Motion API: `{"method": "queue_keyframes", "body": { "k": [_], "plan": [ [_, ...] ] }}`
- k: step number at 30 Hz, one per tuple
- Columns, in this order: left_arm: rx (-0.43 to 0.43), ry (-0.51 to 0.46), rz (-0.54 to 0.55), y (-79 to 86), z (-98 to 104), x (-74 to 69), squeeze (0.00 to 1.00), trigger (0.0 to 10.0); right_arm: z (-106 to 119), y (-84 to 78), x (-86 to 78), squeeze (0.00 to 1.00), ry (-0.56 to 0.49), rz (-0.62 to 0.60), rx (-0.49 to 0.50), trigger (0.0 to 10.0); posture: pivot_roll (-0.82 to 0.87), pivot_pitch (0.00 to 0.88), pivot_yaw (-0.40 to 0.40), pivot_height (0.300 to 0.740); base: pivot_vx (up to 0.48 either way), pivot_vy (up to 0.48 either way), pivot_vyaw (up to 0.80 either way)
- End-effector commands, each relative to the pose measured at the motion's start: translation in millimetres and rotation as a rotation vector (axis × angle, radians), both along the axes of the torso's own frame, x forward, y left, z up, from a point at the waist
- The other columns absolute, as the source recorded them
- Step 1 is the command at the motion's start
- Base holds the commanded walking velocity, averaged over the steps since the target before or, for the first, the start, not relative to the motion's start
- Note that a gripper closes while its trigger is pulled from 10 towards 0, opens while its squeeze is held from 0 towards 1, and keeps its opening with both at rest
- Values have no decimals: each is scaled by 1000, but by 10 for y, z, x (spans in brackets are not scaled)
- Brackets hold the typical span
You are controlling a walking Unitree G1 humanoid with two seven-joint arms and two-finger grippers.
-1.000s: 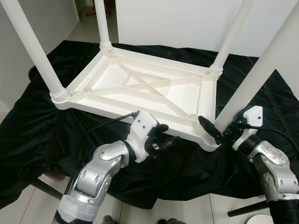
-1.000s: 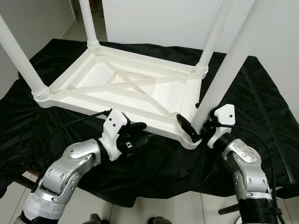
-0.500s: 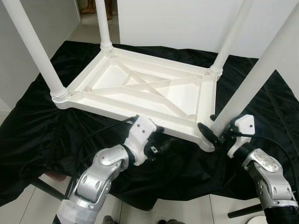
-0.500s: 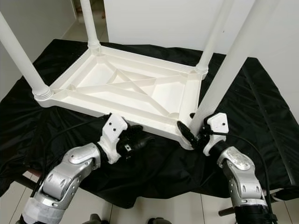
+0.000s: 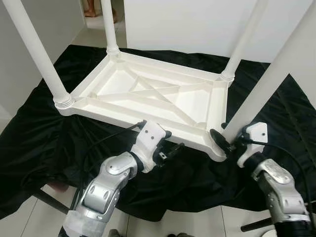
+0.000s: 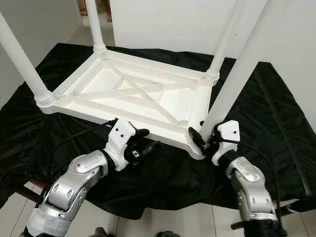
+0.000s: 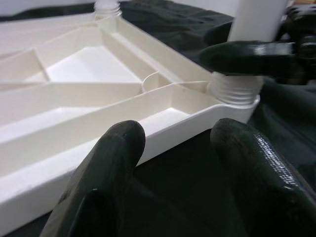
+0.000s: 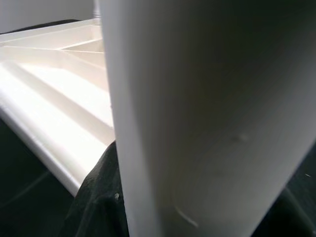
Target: Building children table
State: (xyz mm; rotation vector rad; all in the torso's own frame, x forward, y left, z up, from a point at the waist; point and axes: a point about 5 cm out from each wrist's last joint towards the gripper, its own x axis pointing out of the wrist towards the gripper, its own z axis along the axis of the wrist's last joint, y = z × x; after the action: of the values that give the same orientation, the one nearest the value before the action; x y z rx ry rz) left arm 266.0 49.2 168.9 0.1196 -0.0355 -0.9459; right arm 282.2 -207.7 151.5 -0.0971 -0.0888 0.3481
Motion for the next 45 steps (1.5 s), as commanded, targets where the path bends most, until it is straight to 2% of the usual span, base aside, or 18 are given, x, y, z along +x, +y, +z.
{"method": "queue_keyframes", "body": {
  "k": [1,3,6,9,10,14,15,19,21,23,25,30,31,34,39,43,44,45],
  "plan": [
    [-10,-15,73,11,22,85,0,10000,-148,14,26,0,72,-103,21,10000,-27,69,-12,740,0,0,0],
    [-18,-19,93,30,43,137,0,10000,-165,50,45,0,72,-182,58,10000,-35,66,-5,740,0,0,0],
    [-19,-20,97,35,49,152,0,10000,-174,60,51,0,75,-216,71,10000,-35,66,-5,740,0,0,0],
    [-22,-27,100,35,67,190,0,10000,-212,119,59,0,98,-365,164,10000,-49,60,-1,740,0,0,0],
    [-22,-27,100,35,67,190,0,10000,-212,119,59,0,98,-365,164,10000,-49,60,-1,740,0,0,0],
    [-13,-44,108,26,68,249,0,10000,-280,239,34,0,118,-613,187,10000,-56,50,0,740,0,0,0],
    [-13,-44,108,26,68,249,0,10000,-280,239,34,0,118,-613,187,10000,-56,50,0,740,0,0,0],
    [-21,-49,114,21,75,282,0,10000,-319,250,9,0,132,-805,226,10000,-57,43,3,740,0,0,0],
    [-22,-49,115,10,74,293,0,10000,-293,352,44,0,121,-773,228,10000,-62,38,6,740,0,0,0],
    [-22,-49,115,10,74,293,0,10000,-293,352,44,0,121,-773,228,10000,-62,38,6,740,0,0,0],
    [-26,-50,114,-4,71,296,0,10000,-230,430,55,0,82,-703,220,10000,-67,34,0,740,0,0,0],
    [-26,-51,113,-8,68,298,0,10000,-209,438,45,0,66,-685,211,10000,-67,34,0,740,0,0,0],
    [-28,-54,114,-14,67,305,0,10000,-195,411,30,1000,49,-687,206,10000,-69,32,-6,740,0,0,0],
    [-28,-54,114,-14,67,305,0,10000,-195,411,30,1000,49,-687,206,10000,-69,32,-6,740,0,0,0],
    [-32,-68,123,-41,62,283,0,10000,-49,191,-7,1000,-78,-597,169,10000,-43,28,-31,740,0,0,0],
    [-29,-72,122,-36,61,271,0,10000,-56,121,-4,1000,-71,-538,137,10000,-27,26,-37,740,0,0,0],
    [-21,-77,125,-15,56,267,0,10000,-52,80,-2,0,-68,-454,120,10000,-23,28,-41,740,0,0,0],
    [-17,-78,127,-2,54,267,0,10000,-45,72,-1,0,-68,-419,117,10000,-23,28,-41,740,0,0,0]
  ]
}}
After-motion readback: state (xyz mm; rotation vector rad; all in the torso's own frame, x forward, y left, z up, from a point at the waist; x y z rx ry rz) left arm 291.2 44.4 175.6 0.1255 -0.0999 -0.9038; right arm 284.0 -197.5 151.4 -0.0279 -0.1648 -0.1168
